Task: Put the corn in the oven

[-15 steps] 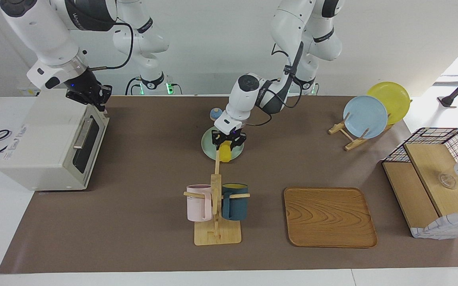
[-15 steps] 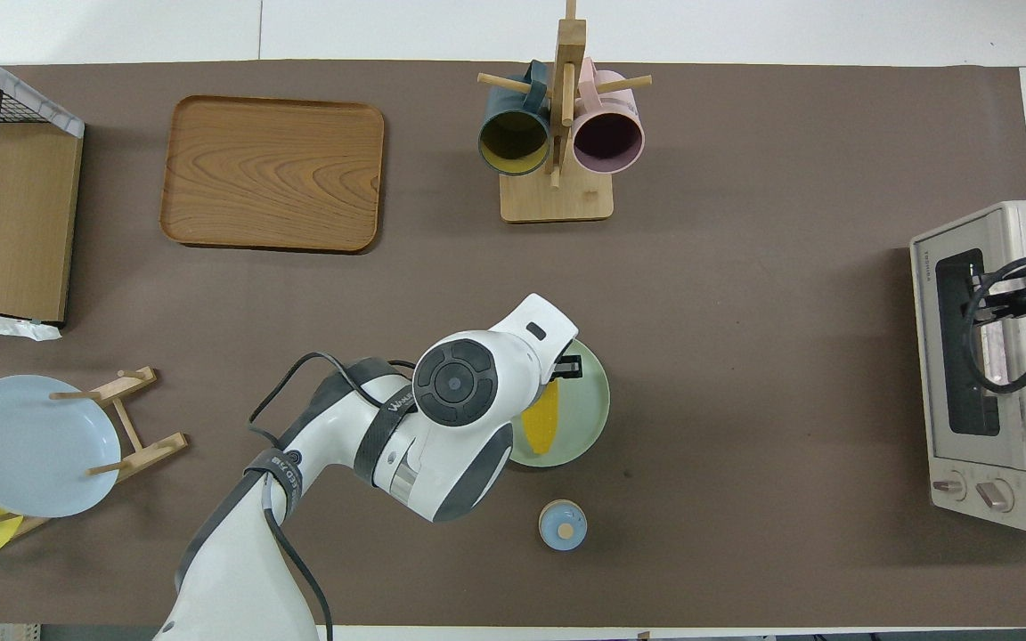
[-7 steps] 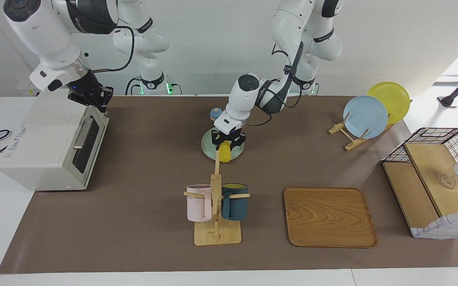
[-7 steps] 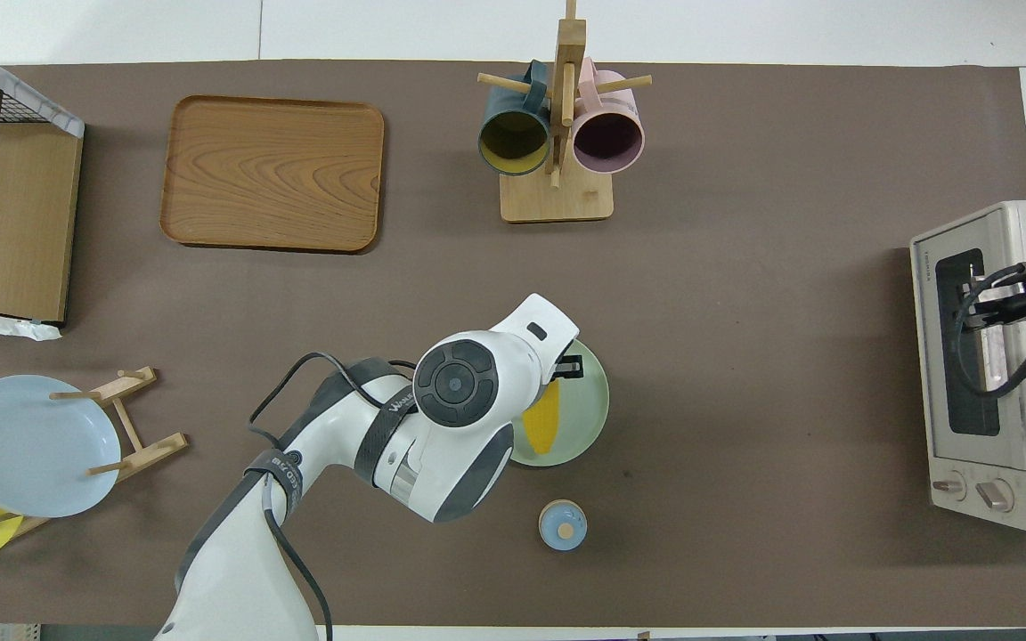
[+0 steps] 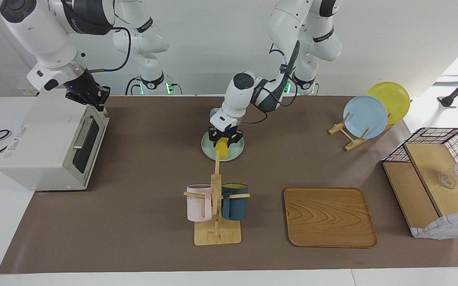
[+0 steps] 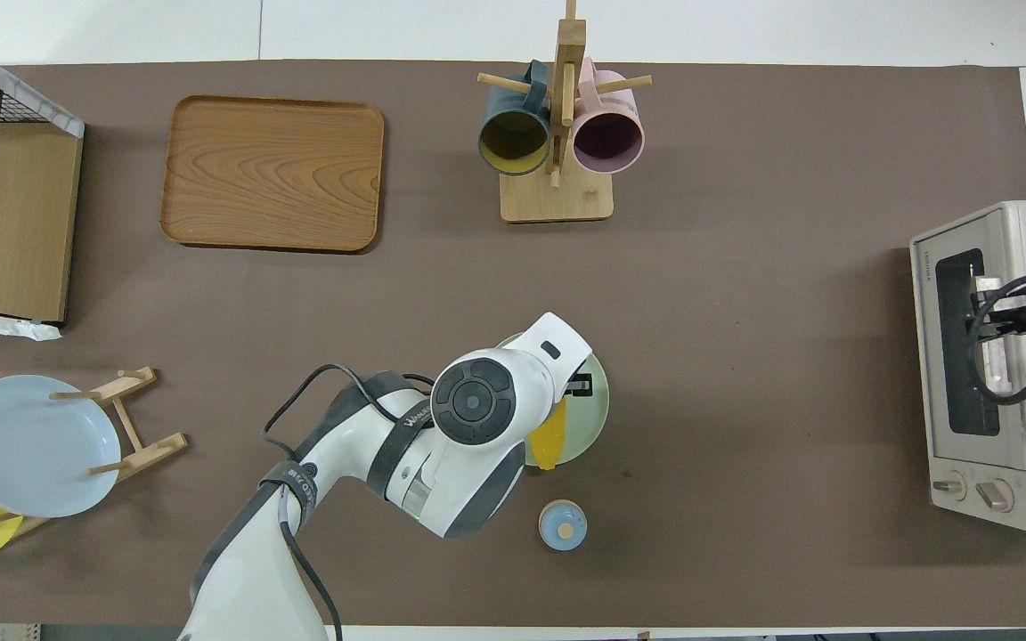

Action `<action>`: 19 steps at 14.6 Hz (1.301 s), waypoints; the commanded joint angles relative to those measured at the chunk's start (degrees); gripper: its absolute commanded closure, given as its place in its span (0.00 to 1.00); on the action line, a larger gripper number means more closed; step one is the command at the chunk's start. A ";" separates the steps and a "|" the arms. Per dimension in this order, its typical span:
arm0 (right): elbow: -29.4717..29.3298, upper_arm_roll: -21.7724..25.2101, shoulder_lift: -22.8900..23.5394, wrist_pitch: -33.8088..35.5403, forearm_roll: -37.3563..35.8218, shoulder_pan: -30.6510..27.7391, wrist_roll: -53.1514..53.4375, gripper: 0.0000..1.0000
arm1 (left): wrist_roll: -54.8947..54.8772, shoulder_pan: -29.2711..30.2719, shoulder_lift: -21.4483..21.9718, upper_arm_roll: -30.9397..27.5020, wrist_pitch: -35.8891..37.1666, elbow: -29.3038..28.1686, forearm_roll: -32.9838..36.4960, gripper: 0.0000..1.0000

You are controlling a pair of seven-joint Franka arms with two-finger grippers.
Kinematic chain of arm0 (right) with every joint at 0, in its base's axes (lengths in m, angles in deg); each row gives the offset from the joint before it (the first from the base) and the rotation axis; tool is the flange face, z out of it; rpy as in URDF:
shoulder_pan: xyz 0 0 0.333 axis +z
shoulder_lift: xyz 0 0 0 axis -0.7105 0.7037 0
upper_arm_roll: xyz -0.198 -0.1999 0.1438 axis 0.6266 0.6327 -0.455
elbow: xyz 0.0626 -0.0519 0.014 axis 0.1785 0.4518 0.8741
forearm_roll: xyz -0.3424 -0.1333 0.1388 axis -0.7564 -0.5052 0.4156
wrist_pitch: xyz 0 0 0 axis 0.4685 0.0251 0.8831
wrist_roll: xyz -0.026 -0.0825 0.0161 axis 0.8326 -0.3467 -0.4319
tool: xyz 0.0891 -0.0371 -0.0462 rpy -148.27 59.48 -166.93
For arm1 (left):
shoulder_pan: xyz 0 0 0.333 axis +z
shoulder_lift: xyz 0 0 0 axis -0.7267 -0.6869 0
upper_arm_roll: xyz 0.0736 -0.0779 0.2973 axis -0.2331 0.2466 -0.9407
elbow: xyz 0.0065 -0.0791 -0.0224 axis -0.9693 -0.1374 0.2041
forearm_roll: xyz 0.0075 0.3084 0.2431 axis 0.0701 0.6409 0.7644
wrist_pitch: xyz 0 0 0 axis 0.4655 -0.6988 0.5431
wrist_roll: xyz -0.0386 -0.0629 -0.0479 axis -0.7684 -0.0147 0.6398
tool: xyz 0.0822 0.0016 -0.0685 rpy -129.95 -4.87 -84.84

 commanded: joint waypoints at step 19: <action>18.47 0.27 -1.02 -22.70 -3.27 -10.55 -12.32 1.00 | -12.35 22.80 15.57 -1.24 29.60 9.66 0.78 0.00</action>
